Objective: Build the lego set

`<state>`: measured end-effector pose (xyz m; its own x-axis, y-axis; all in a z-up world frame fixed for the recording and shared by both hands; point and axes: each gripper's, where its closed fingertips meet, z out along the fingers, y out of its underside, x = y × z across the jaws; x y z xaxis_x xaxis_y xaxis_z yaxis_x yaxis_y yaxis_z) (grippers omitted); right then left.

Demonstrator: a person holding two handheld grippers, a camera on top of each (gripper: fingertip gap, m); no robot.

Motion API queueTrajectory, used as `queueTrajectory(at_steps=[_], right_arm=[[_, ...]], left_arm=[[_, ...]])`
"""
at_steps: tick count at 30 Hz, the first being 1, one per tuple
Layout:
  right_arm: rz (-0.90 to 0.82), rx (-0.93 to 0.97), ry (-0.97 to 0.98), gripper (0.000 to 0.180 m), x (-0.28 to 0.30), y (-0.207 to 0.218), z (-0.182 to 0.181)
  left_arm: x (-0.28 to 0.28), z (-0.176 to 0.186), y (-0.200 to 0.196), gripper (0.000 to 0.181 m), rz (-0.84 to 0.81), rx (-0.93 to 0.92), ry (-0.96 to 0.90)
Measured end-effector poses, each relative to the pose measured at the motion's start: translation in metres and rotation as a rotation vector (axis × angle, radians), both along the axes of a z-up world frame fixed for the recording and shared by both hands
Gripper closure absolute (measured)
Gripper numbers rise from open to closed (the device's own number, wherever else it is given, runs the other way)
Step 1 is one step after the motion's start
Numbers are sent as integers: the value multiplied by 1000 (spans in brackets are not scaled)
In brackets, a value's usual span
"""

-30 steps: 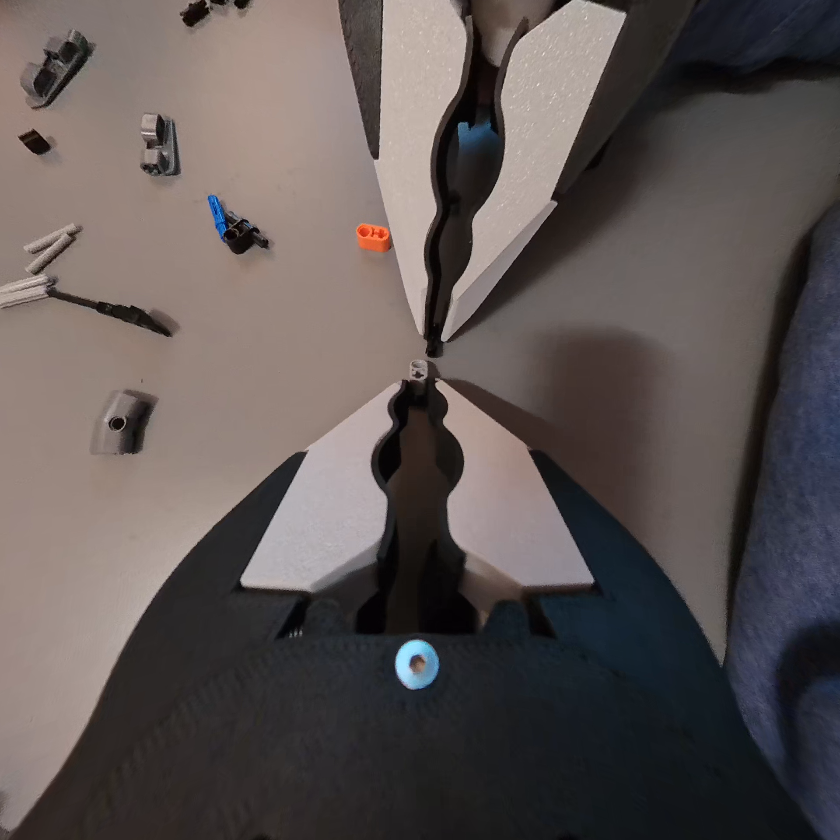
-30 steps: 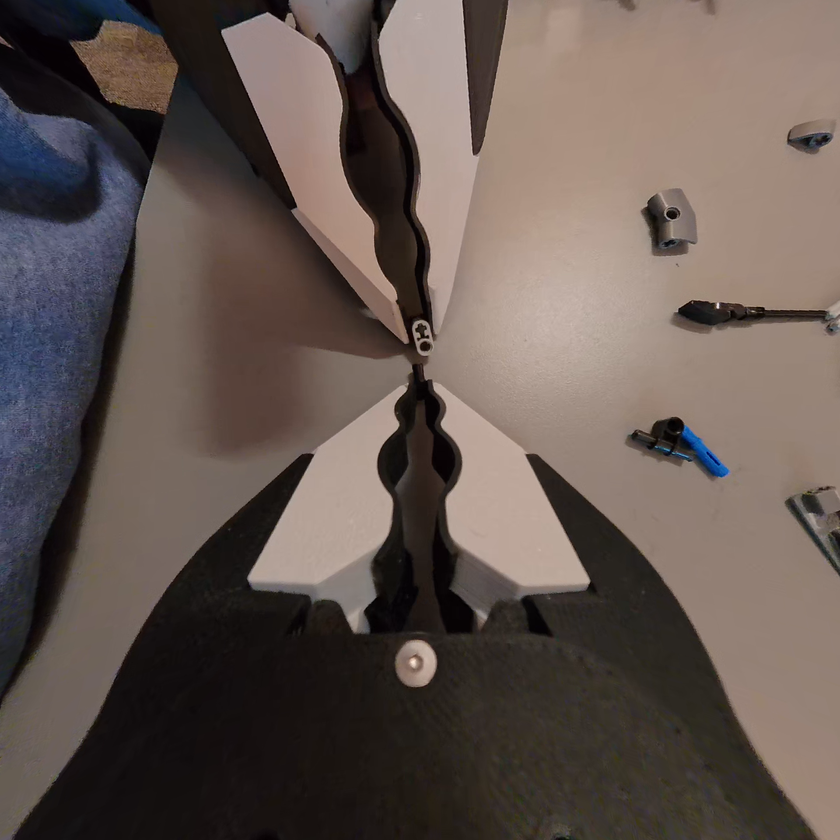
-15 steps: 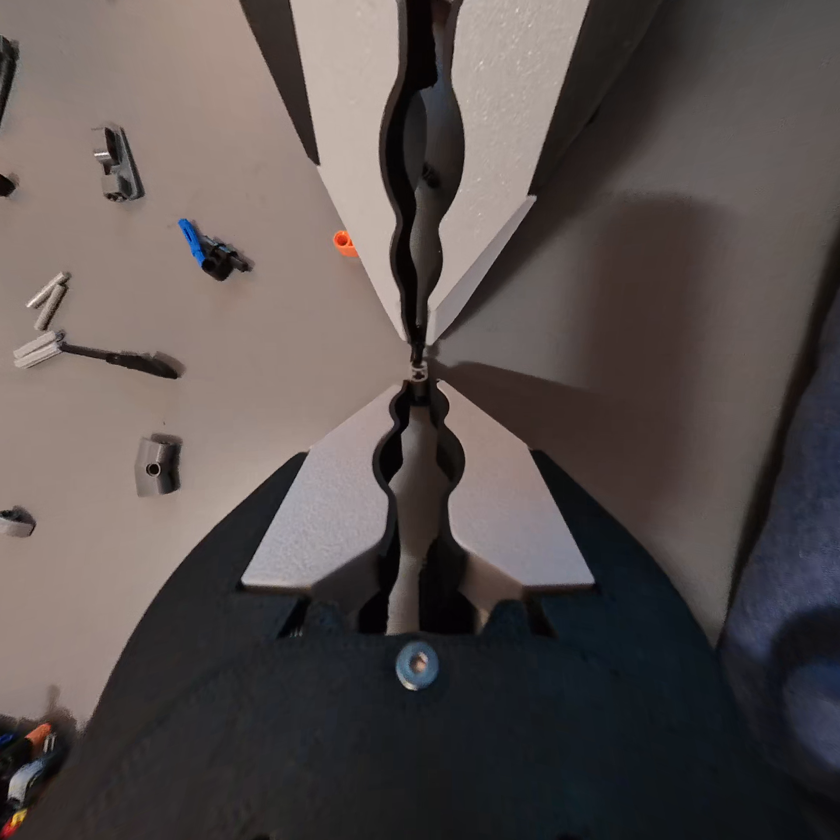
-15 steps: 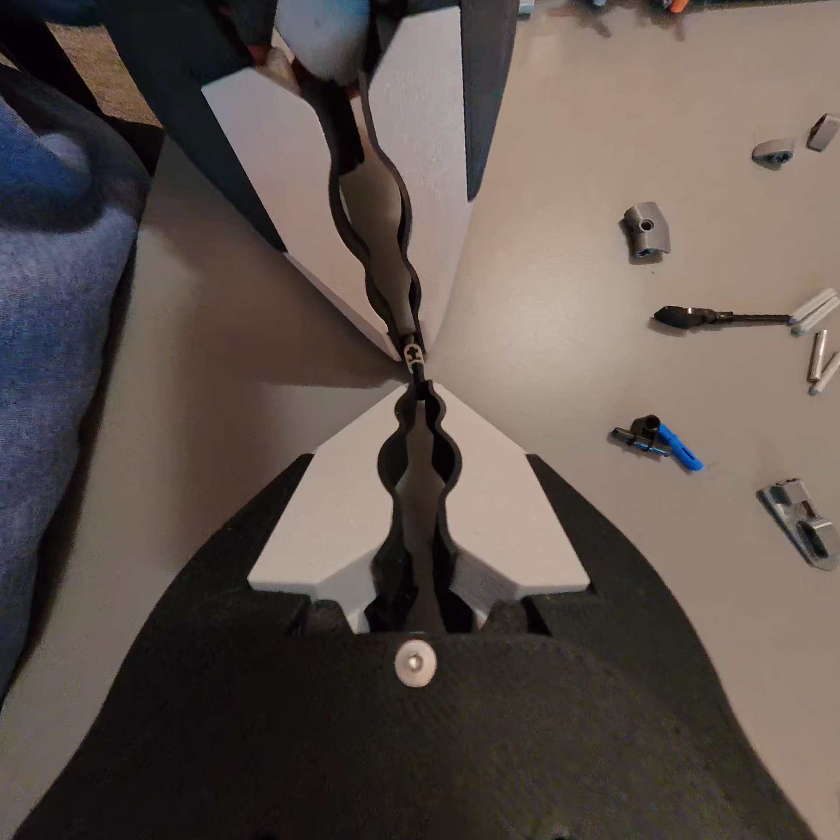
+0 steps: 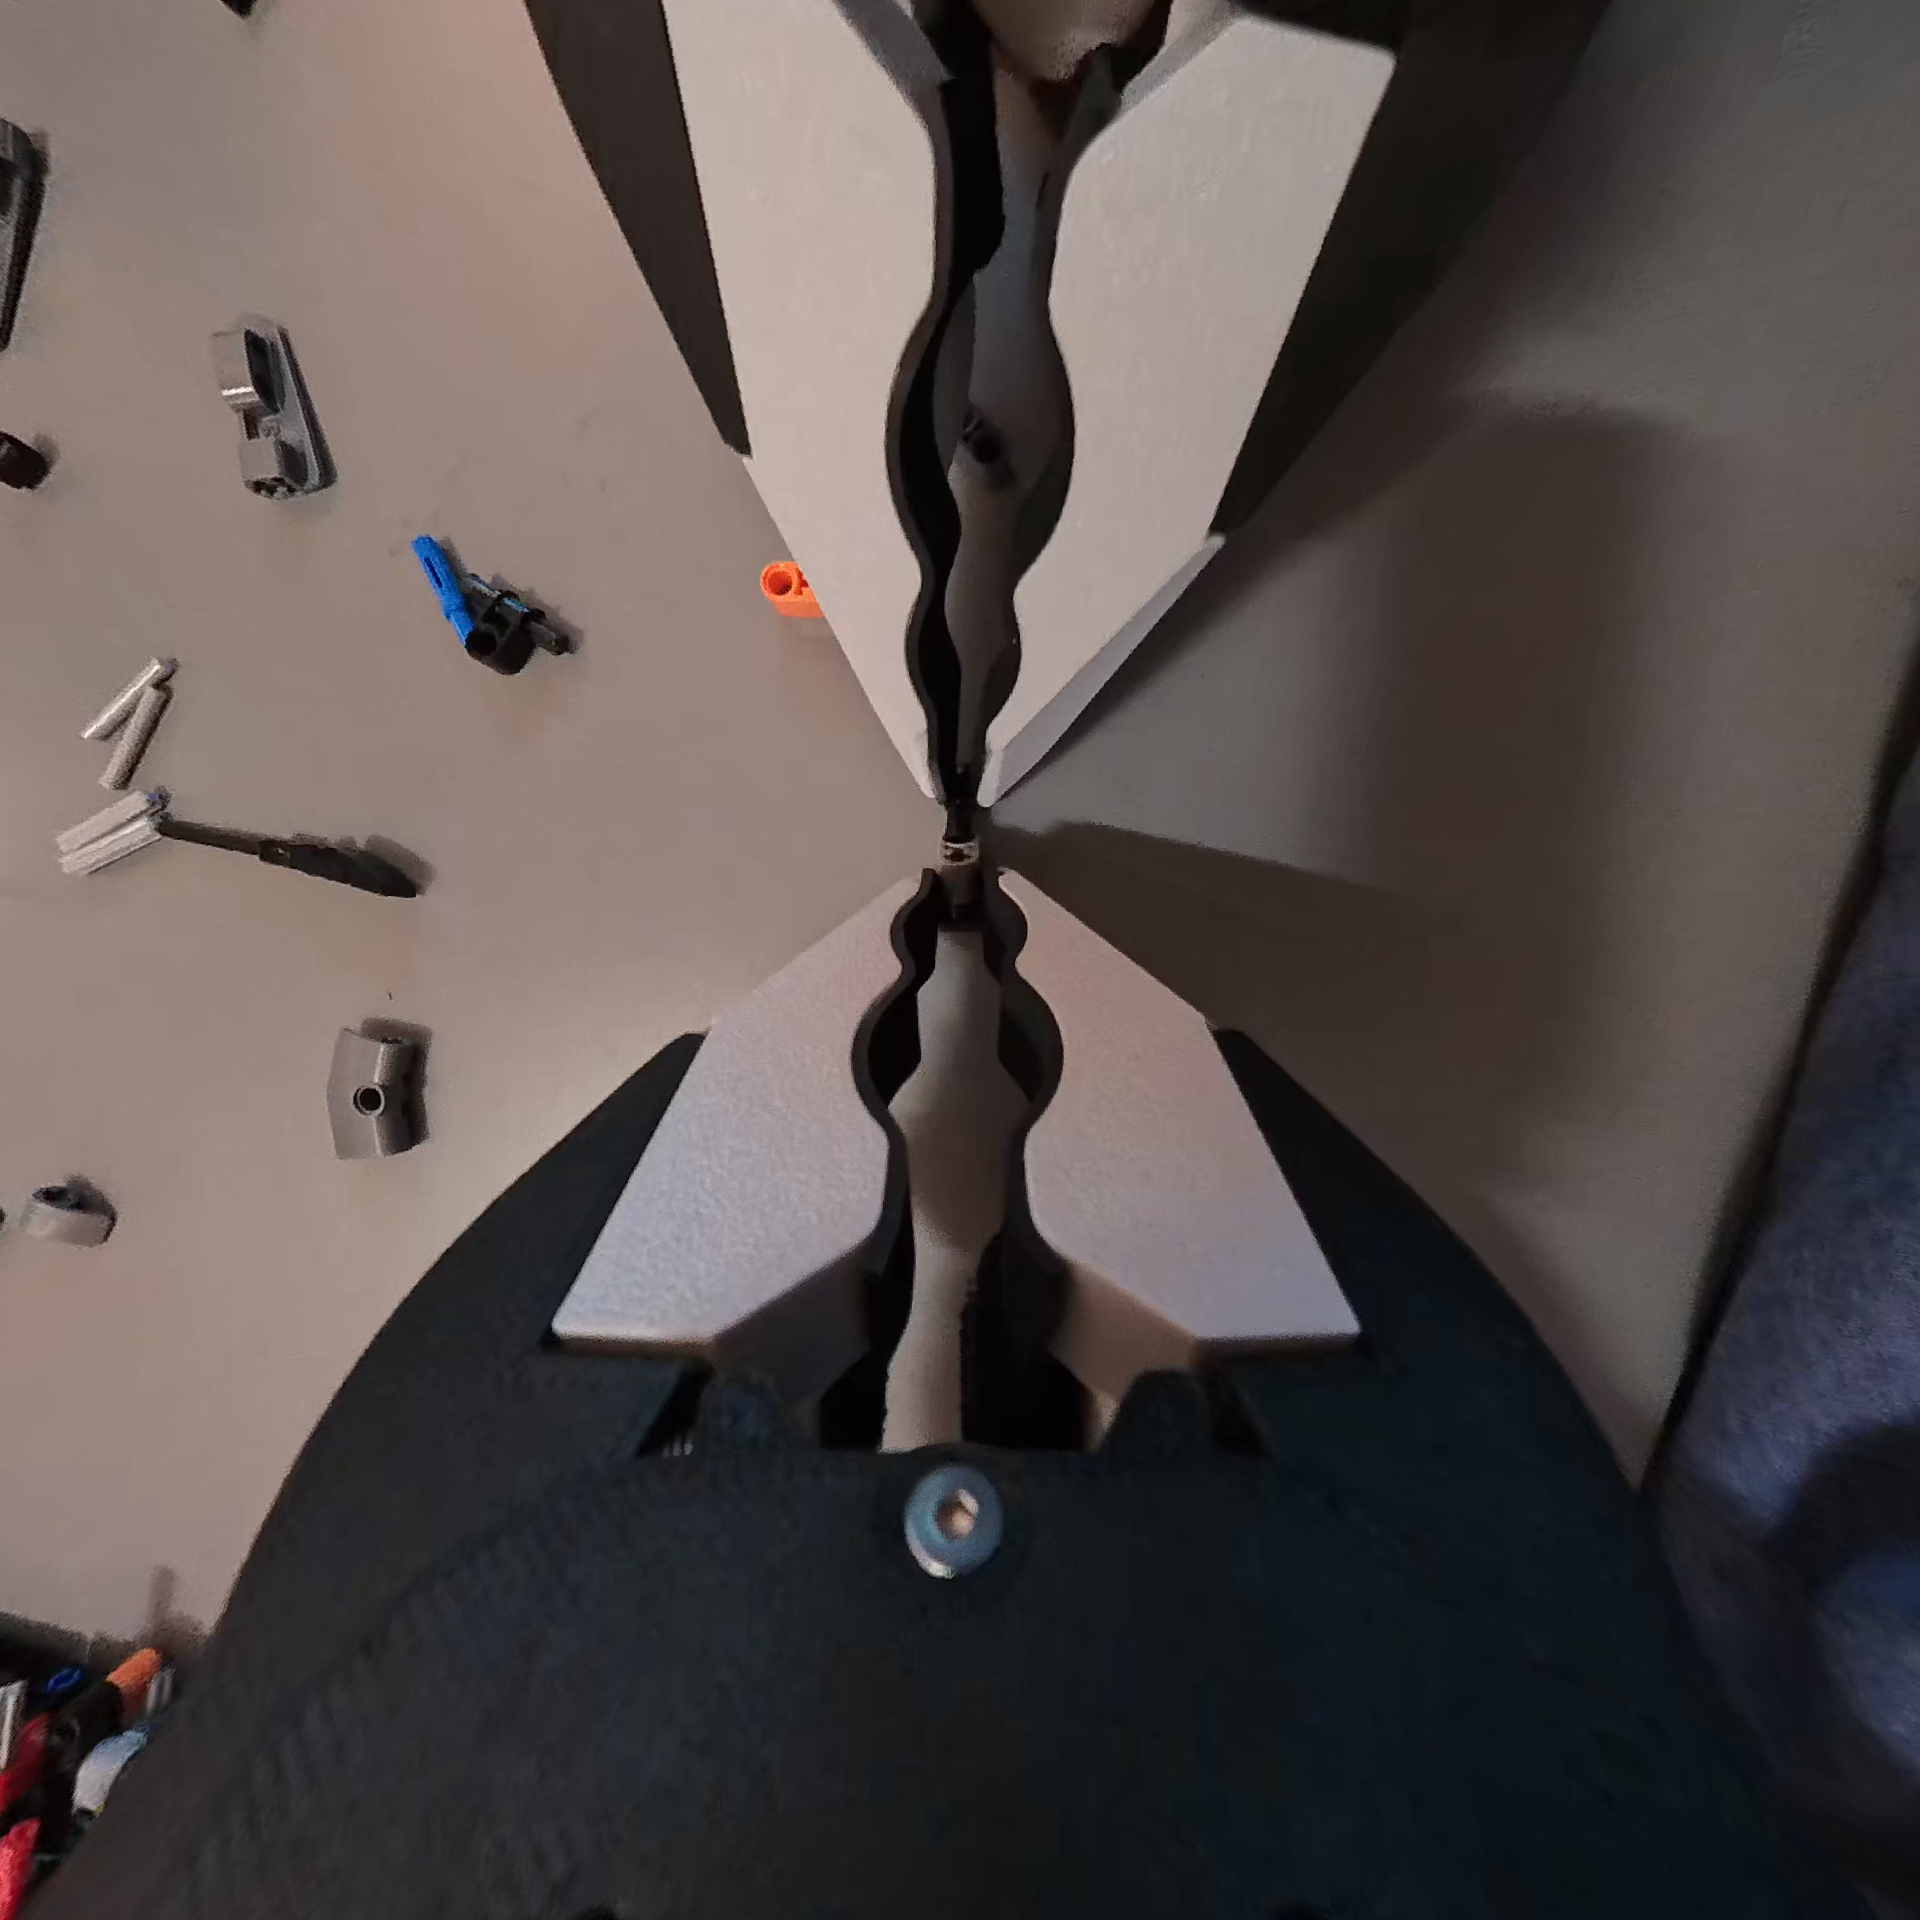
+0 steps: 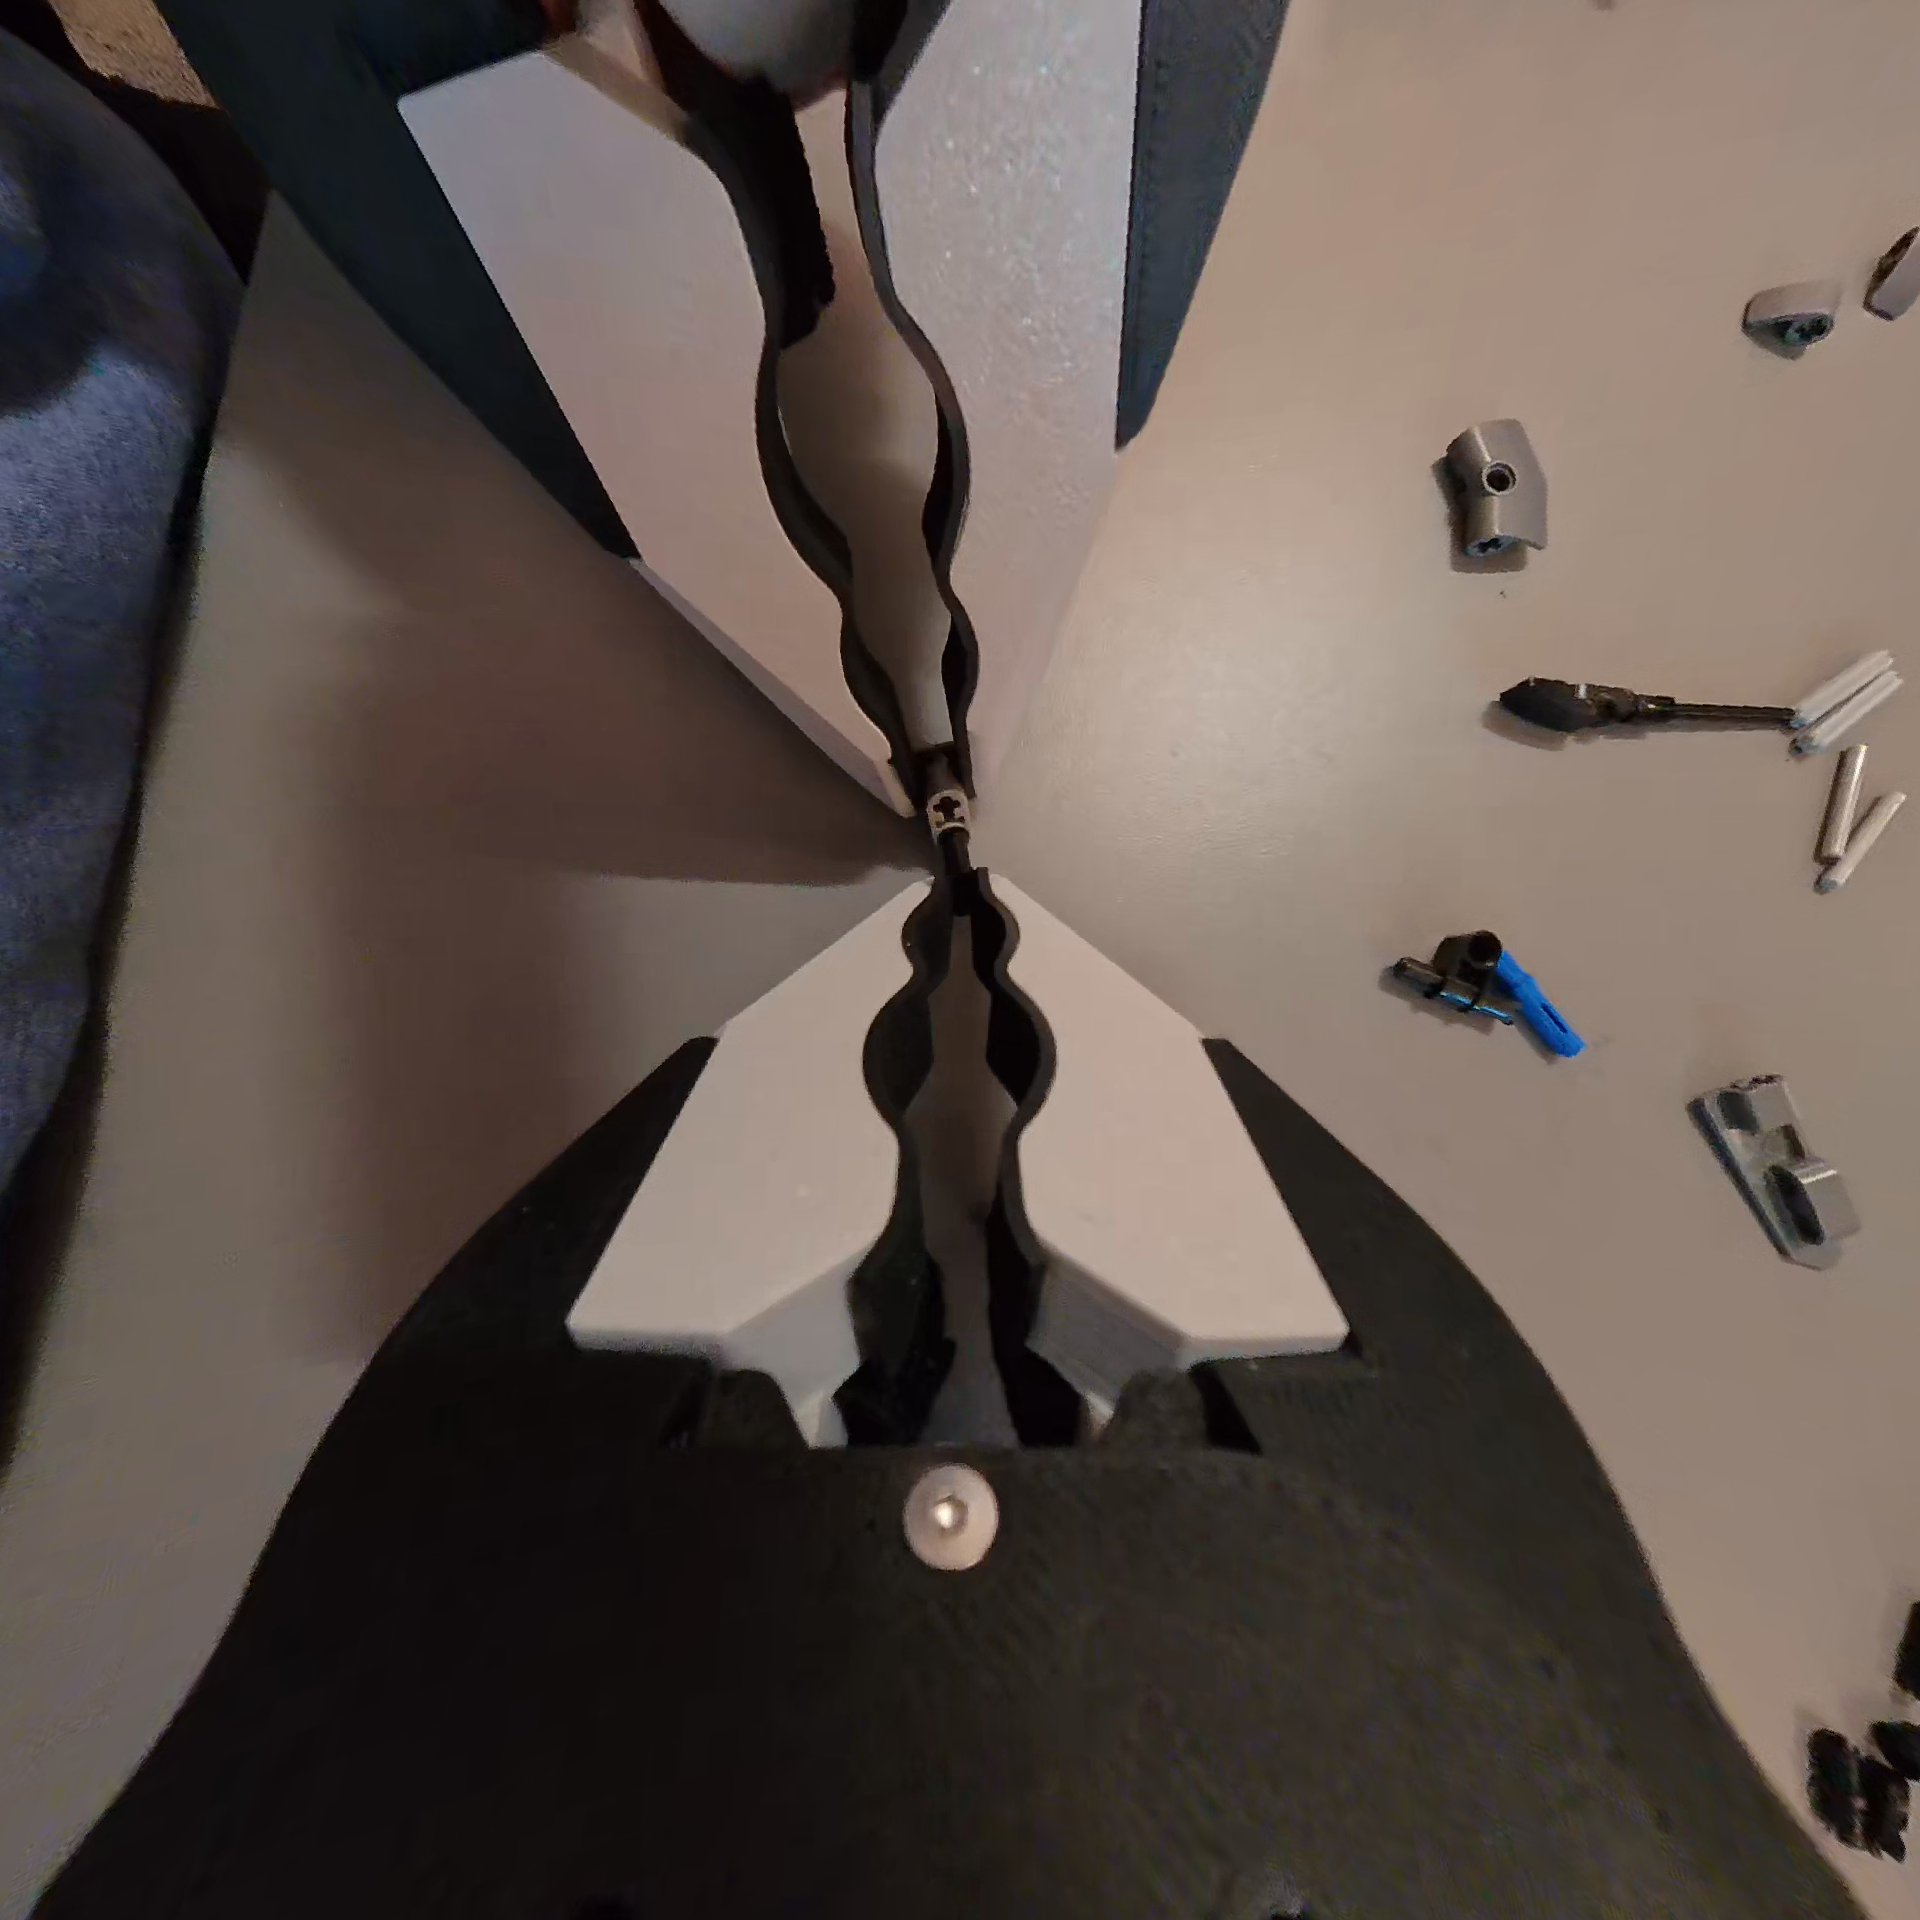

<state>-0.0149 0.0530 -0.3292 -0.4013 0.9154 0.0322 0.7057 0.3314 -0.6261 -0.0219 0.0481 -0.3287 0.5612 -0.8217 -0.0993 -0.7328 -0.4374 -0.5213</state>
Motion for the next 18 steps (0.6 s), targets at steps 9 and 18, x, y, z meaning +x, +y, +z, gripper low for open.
queueTrajectory(at_steps=[9,18], right_arm=[[-5,-13,5,178,0,-3,-1],[-10,-44,19,178,1,-3,0]], left_arm=[[6,8,3,176,5,-10,-18],[4,3,-1,176,43,-1,-84]])
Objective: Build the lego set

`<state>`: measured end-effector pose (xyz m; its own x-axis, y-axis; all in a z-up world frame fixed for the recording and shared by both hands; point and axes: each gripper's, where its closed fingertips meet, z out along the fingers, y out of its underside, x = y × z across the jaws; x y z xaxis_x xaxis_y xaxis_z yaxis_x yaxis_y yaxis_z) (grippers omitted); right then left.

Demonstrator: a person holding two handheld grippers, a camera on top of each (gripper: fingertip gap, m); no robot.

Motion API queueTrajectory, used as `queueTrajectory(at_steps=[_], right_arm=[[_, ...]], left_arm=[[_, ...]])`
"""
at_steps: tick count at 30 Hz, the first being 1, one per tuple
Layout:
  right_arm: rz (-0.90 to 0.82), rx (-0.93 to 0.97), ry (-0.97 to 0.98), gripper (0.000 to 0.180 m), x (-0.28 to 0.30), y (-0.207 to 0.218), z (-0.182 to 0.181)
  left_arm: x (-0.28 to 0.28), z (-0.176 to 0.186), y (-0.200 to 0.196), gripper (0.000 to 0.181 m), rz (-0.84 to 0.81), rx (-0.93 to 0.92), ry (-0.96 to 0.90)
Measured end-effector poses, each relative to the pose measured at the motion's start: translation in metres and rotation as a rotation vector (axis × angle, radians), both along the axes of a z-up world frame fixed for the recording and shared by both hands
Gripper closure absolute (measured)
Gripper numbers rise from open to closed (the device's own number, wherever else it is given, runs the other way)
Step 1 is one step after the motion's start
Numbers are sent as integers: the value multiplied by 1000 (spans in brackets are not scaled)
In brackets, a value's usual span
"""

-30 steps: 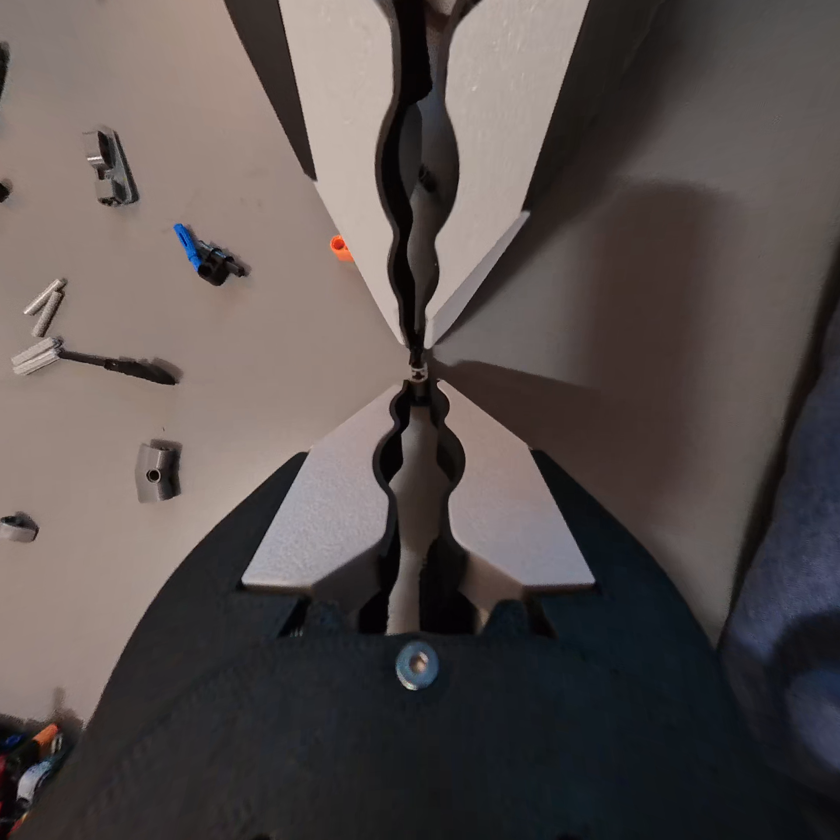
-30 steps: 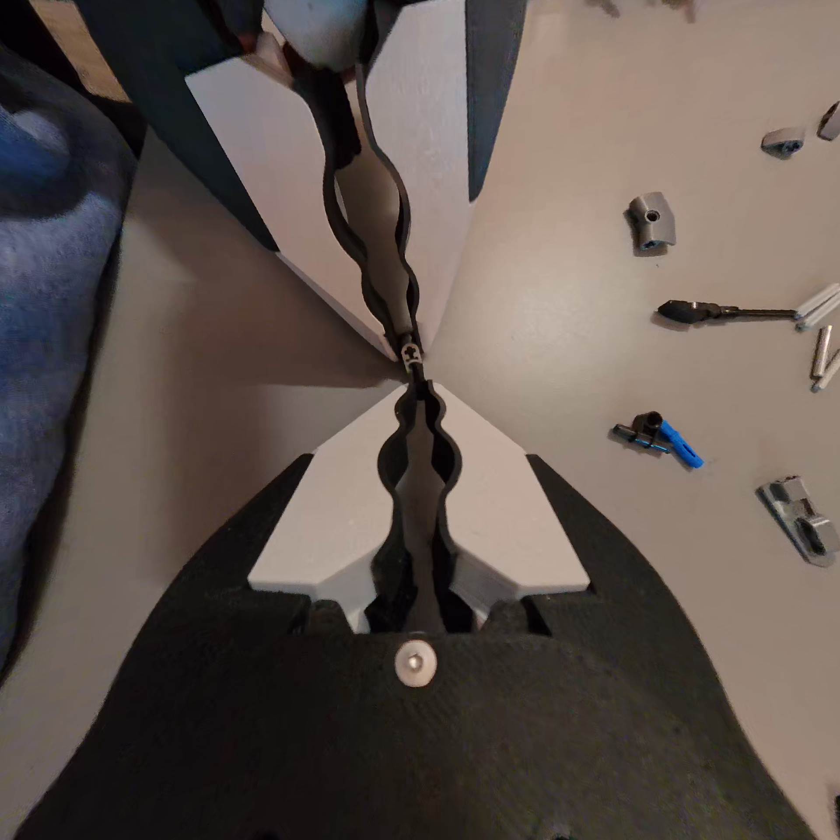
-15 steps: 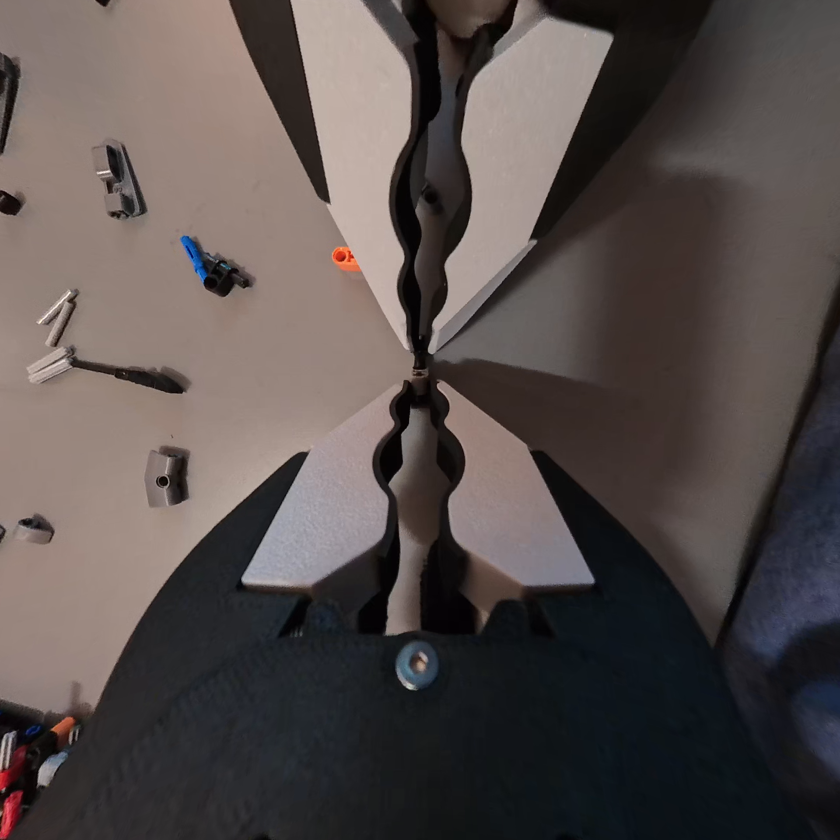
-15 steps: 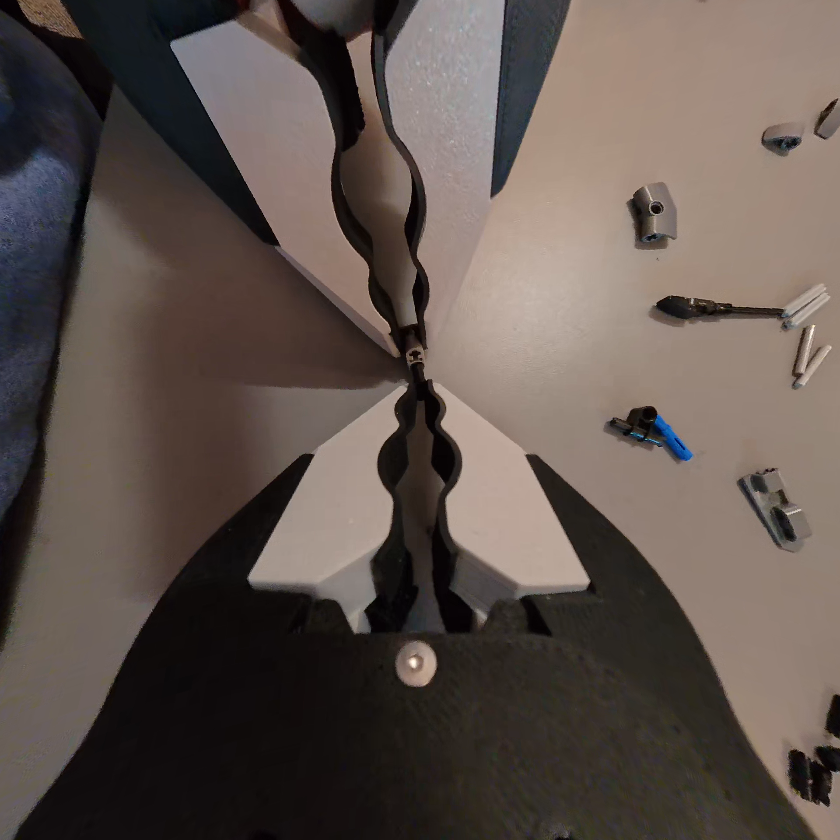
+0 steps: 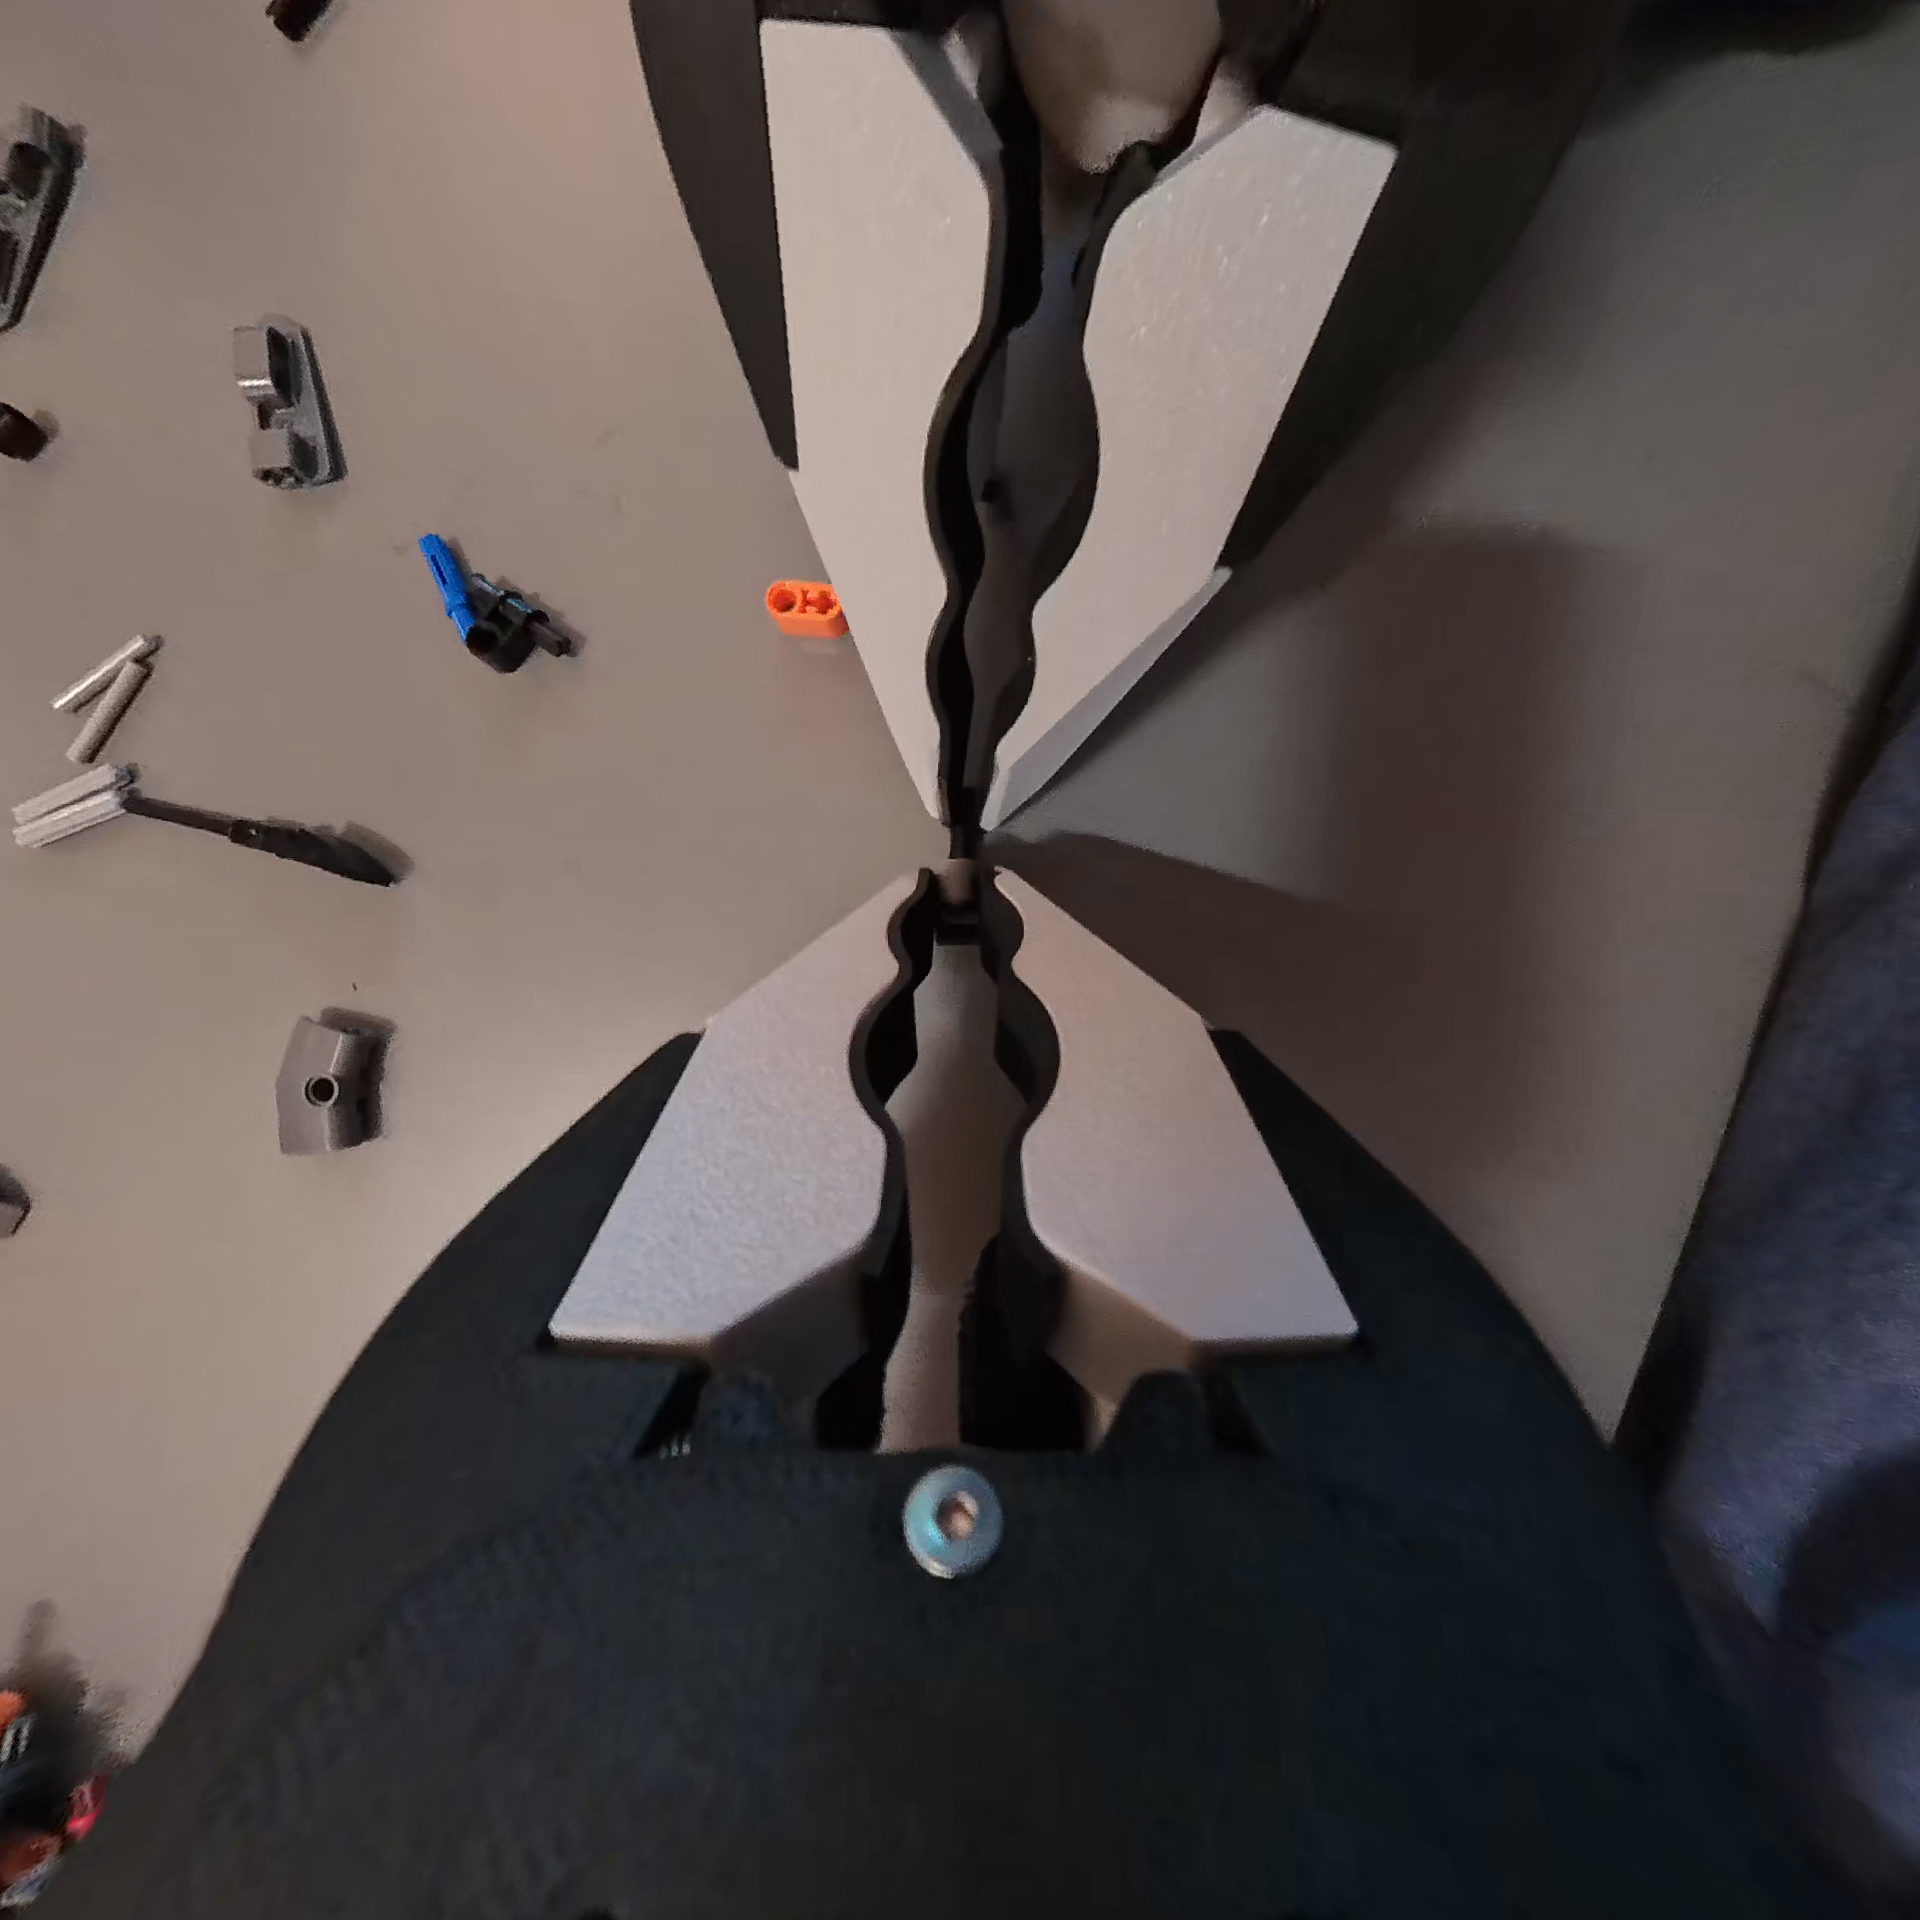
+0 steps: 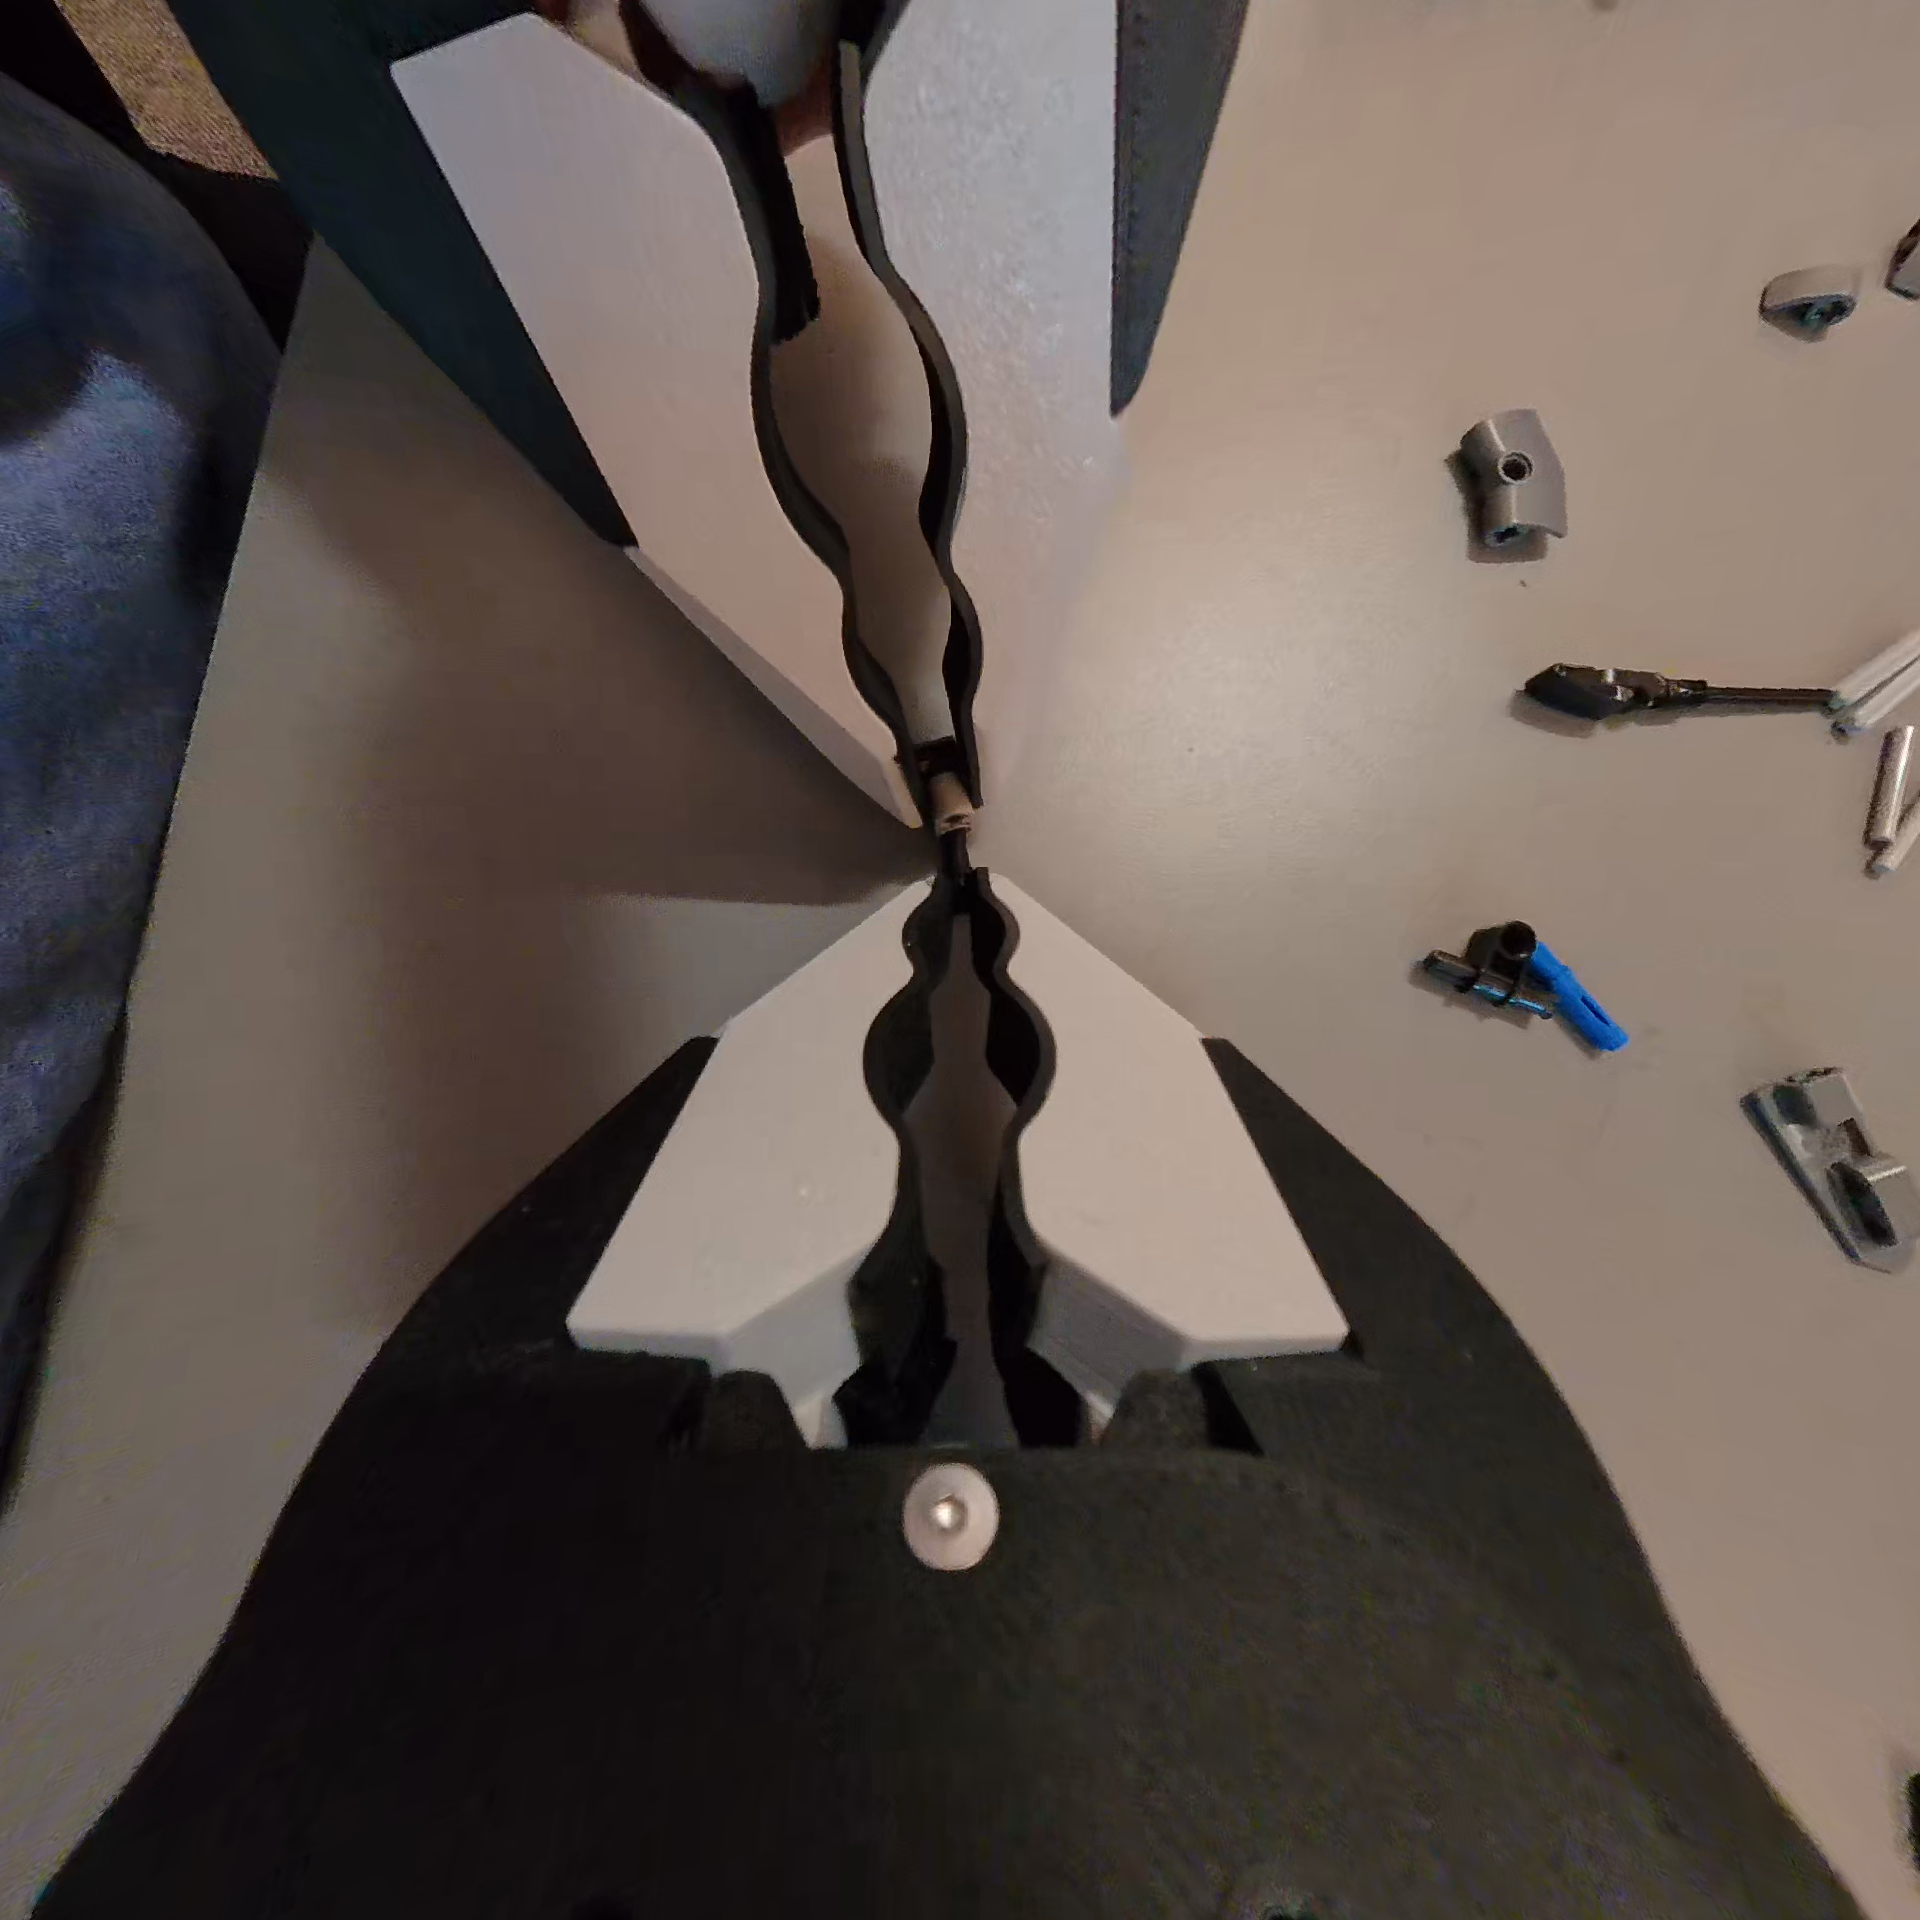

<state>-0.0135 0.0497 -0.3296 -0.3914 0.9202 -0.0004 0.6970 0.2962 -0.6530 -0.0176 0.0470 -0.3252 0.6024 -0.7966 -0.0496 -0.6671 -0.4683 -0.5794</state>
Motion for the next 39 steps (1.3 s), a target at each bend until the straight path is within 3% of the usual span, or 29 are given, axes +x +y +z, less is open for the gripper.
queueTrajectory(at_steps=[39], right_arm=[[-4,41,67,178,-2,-1,0]], left_arm=[[1,-1,1,175,75,111,-169]])
